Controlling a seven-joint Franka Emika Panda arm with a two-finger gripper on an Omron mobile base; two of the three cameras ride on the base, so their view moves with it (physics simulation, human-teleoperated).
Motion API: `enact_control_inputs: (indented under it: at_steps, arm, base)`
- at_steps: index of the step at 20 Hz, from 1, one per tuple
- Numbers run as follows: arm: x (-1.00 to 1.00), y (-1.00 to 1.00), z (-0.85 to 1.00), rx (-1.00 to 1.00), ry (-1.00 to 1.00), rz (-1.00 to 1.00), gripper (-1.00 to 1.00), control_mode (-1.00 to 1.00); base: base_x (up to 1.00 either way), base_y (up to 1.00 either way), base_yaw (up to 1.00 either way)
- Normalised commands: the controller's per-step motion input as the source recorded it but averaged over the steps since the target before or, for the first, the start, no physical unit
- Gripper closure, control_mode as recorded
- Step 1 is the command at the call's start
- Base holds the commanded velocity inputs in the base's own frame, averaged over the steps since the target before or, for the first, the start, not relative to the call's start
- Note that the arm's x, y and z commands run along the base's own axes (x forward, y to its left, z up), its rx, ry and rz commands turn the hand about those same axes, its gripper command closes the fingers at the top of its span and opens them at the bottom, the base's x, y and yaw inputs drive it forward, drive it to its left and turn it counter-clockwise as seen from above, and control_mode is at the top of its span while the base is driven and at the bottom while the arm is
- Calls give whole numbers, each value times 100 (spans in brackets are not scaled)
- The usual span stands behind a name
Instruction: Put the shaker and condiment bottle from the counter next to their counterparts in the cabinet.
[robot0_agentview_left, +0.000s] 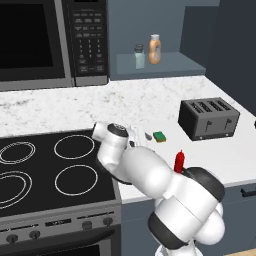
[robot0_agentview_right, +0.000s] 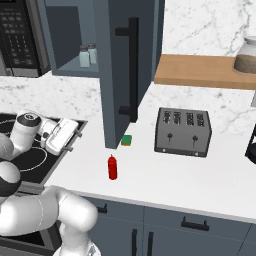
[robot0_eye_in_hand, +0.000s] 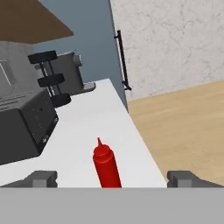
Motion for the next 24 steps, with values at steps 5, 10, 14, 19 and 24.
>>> enact_control_inputs:
  at_steps: [5,10,14,19,24]
  arm:
    - [0,-37,-79,1,0,0,-100,-100]
    - [0,-30,-40,1,0,0,-100,-100]
    - [4,-1,-3,0,0,0,-100,-100]
    - [25,-23,-23,0,1,10,-100,-100]
    - [1,-31,-13,-1,1,7,-100,-100]
  base:
    - [0,0,0]
    - [0,0,0]
    - [0,0,0]
    - [0,0,0]
    - [0,0,0]
